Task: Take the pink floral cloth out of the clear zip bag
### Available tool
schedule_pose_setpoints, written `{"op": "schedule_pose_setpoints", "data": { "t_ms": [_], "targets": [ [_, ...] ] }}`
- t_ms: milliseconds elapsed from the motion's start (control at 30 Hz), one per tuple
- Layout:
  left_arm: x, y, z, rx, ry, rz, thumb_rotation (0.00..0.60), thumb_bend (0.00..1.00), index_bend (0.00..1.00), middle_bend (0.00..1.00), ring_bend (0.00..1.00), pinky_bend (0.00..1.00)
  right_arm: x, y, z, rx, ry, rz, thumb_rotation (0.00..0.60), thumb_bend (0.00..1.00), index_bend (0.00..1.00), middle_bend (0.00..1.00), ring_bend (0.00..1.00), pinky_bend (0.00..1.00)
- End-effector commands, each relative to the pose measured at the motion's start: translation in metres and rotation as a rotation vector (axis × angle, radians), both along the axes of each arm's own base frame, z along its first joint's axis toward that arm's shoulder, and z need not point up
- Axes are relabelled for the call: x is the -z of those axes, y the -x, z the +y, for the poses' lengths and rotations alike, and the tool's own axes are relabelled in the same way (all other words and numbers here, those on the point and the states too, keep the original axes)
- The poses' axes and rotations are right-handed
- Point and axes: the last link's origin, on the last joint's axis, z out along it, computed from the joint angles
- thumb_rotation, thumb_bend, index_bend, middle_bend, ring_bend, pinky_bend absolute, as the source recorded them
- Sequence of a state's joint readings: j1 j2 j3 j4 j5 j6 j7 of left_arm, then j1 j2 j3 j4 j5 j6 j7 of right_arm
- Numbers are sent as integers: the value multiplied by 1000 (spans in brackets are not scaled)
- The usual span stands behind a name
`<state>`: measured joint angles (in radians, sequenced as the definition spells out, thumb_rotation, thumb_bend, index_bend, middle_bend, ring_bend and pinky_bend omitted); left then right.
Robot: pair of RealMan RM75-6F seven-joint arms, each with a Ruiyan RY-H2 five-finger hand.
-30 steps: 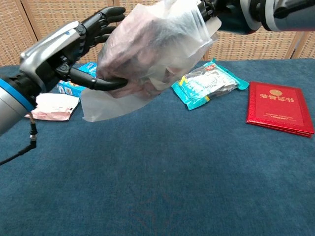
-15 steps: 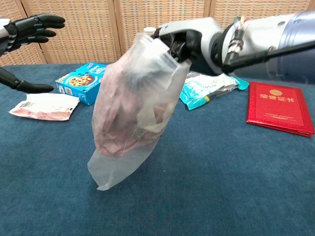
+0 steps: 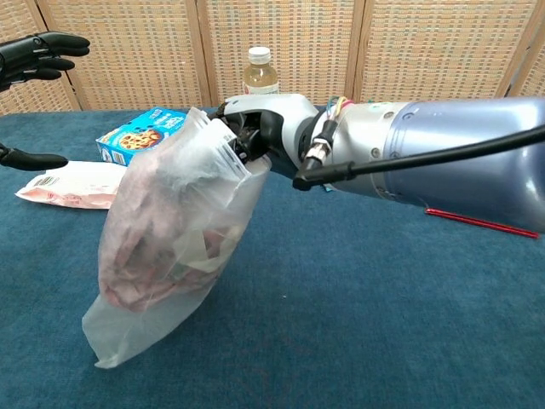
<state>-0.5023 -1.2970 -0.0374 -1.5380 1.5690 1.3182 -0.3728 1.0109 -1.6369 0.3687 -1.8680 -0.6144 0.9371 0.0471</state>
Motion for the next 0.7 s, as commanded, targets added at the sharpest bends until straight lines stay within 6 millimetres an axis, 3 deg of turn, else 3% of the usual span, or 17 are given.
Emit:
{"op": "schedule_pose_setpoints", "data": {
  "t_ms": [33,367,700],
  "targets": [
    [2,3,1,-9,-2,16,600,202,0,0,0,0,1,4,-6,56,12,-35,600,906,885,0,0,0],
    [9,19,2,-46,54,157,600,208,29,0,0,0,20,41,-10,137,-7,-8,600,906,885,0,0,0],
    [33,30,11,-27,135,441,600,210,124,0,0,0,19,55,-10,126,-16,-2,600,906,885,0,0,0]
  ]
}}
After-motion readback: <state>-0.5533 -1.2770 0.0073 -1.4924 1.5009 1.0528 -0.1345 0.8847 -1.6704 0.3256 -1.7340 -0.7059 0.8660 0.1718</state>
